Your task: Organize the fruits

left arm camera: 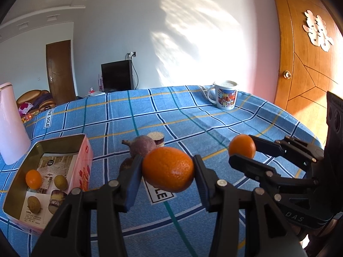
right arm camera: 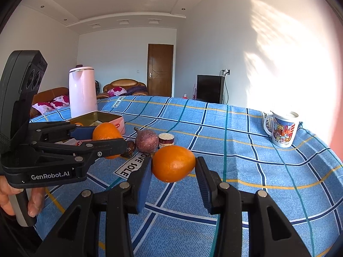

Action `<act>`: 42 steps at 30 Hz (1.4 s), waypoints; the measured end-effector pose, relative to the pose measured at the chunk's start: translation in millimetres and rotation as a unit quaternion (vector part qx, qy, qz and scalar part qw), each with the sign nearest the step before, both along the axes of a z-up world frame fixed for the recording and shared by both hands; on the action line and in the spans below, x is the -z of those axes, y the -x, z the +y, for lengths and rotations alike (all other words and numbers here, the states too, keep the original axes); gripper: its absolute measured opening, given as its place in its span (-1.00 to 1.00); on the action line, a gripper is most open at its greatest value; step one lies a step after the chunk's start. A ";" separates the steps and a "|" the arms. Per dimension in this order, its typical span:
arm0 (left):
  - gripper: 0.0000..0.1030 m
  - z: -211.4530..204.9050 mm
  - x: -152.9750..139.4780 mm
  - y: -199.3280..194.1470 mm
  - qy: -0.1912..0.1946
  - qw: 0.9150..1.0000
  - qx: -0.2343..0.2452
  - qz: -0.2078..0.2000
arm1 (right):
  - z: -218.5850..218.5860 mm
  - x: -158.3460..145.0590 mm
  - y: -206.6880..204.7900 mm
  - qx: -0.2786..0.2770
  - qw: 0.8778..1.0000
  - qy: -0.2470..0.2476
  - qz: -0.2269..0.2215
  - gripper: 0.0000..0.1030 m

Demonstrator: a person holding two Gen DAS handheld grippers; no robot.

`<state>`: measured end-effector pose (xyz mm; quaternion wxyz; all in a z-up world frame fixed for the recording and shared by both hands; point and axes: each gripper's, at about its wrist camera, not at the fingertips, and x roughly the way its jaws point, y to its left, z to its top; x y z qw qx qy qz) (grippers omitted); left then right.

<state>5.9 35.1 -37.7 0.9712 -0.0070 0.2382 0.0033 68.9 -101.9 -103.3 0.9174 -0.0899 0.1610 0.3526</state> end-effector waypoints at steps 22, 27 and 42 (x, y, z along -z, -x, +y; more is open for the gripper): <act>-0.06 52.1 -23.2 11.0 -0.021 0.997 -0.074 -0.021 | 38.4 -40.8 -6.4 -0.043 0.998 0.050 0.005 -0.17; -0.06 82.1 -24.4 7.0 -0.018 0.995 -0.094 -0.005 | 68.8 -63.1 -11.4 -0.077 0.996 0.054 0.010 -0.17; -0.06 169.3 -6.7 -8.6 0.021 0.988 -0.140 0.057 | 195.9 -53.0 -33.6 -0.153 0.982 0.101 0.046 -0.17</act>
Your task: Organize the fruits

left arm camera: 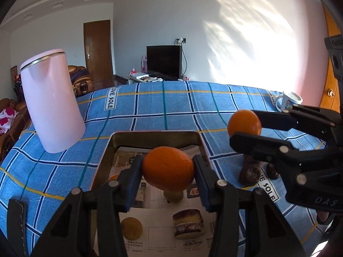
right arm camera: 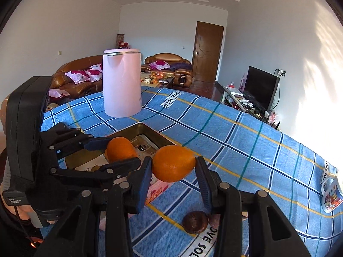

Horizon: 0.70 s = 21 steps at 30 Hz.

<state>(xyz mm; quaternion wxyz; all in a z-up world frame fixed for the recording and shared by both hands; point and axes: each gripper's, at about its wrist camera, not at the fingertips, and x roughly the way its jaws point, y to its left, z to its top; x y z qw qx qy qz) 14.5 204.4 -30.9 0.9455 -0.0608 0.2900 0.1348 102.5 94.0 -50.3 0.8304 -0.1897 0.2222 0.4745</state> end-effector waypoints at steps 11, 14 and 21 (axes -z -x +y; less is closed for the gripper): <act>-0.05 31.3 20.0 -10.1 0.024 0.998 -0.027 0.048 | 43.0 35.1 -16.0 -0.005 0.998 0.018 0.054 -0.16; 0.00 33.6 20.7 -7.2 0.025 0.998 -0.033 0.046 | 49.5 43.1 -17.6 -0.014 0.997 0.023 0.075 -0.16; 0.51 15.5 7.0 3.2 0.025 0.999 -0.028 0.014 | 10.2 30.9 -14.6 0.009 0.997 -0.012 0.076 0.15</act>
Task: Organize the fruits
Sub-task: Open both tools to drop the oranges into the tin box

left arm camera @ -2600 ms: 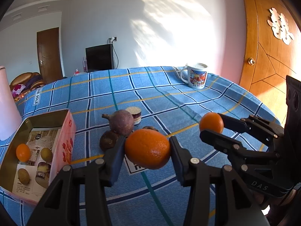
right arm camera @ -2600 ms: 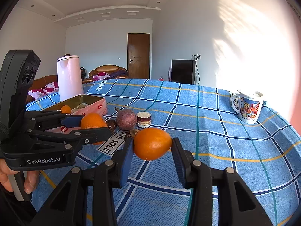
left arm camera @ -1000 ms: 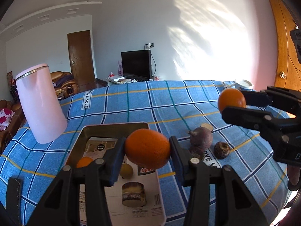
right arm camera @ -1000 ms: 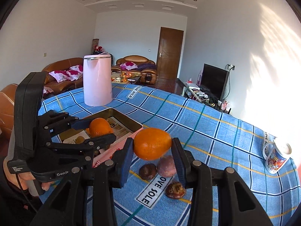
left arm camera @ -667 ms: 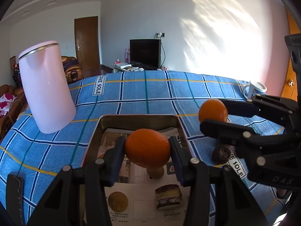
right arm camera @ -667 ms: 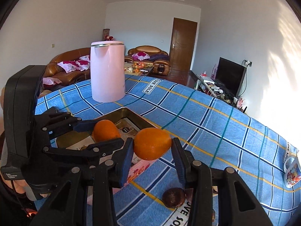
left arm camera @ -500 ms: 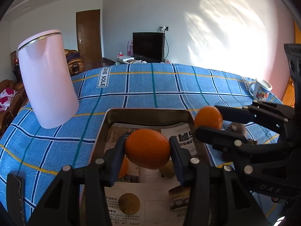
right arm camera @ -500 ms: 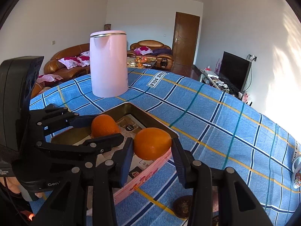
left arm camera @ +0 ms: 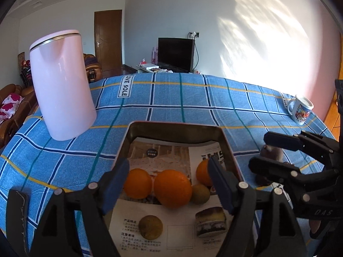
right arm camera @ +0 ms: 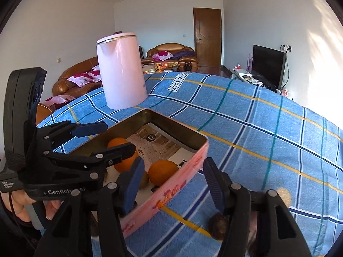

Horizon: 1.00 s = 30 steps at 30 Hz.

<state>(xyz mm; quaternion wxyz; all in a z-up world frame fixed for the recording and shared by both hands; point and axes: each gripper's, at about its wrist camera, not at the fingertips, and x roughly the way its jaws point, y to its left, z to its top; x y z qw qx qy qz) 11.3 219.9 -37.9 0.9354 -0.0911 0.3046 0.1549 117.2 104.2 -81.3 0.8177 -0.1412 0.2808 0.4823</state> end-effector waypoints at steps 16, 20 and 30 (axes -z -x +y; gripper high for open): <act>0.74 -107.0 8.1 -41.1 -0.014 0.995 0.095 0.009 | -125.3 23.4 -36.5 0.133 0.990 0.026 0.026 0.29; 0.75 -108.4 13.0 -44.6 -0.035 0.995 0.096 0.017 | -112.5 37.8 -41.9 0.120 0.991 0.051 0.037 0.29; 0.77 -73.2 17.2 -47.6 -0.030 0.998 0.049 0.033 | -103.8 49.2 -46.1 0.110 0.989 0.082 0.062 -0.01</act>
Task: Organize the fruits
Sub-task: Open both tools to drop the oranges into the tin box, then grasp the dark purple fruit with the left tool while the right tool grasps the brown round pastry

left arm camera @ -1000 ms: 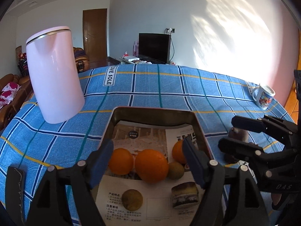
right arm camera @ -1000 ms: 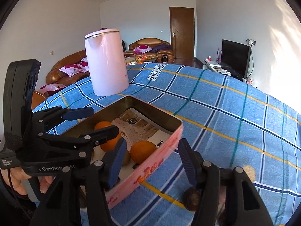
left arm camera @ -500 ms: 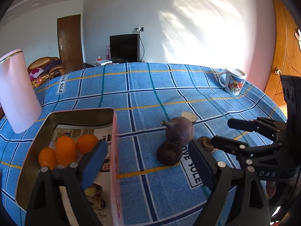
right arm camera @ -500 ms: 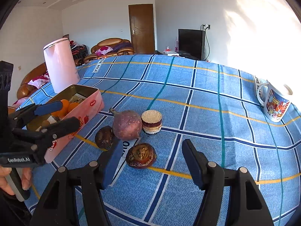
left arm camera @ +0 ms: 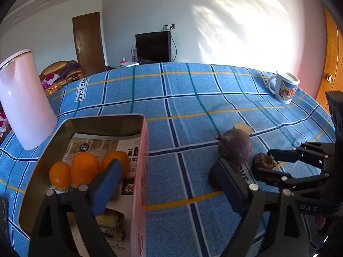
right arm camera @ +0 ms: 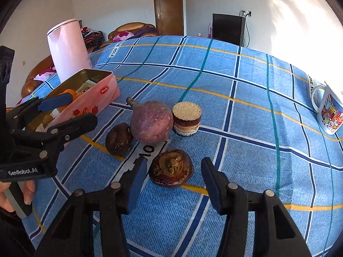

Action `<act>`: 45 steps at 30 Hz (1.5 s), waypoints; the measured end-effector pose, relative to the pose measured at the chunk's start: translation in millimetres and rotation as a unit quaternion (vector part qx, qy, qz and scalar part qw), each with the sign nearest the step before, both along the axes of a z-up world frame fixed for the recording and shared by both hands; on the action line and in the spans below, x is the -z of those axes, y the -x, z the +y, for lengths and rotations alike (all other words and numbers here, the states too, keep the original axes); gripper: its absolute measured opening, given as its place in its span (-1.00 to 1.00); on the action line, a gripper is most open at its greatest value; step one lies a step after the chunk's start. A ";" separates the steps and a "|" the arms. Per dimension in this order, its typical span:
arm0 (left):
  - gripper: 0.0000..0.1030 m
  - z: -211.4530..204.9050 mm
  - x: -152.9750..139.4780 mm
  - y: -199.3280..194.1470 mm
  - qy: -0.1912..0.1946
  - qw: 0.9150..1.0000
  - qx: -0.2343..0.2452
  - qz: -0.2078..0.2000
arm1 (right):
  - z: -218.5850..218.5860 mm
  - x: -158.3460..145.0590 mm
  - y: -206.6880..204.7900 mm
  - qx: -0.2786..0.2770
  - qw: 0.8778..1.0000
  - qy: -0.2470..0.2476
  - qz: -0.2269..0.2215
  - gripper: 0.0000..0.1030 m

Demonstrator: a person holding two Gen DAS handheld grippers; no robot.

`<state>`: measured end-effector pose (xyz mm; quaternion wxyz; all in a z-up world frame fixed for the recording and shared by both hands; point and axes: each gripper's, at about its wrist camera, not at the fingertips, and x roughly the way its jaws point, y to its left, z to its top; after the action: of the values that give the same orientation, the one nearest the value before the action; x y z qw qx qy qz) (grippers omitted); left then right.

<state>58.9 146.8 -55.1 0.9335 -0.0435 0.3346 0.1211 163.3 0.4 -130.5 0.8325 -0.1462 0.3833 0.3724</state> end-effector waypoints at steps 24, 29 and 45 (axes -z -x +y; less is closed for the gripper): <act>-0.02 -52.0 19.6 -29.5 0.034 0.990 0.116 0.076 | -24.4 -10.9 -4.1 0.055 0.997 -0.044 -0.016 -0.13; -0.22 -45.7 23.1 -31.7 0.059 0.989 0.112 0.078 | -24.9 -12.2 -1.6 0.047 0.998 -0.049 -0.019 -0.13; -0.22 -43.7 3.7 -8.5 0.027 0.996 0.088 0.007 | -32.6 -25.5 13.8 0.037 0.994 -0.084 -0.064 -0.12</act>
<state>67.4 103.1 -58.8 0.9367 -0.0385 0.3466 0.0301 149.5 -32.1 -105.0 0.8778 -0.0854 0.3016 0.3623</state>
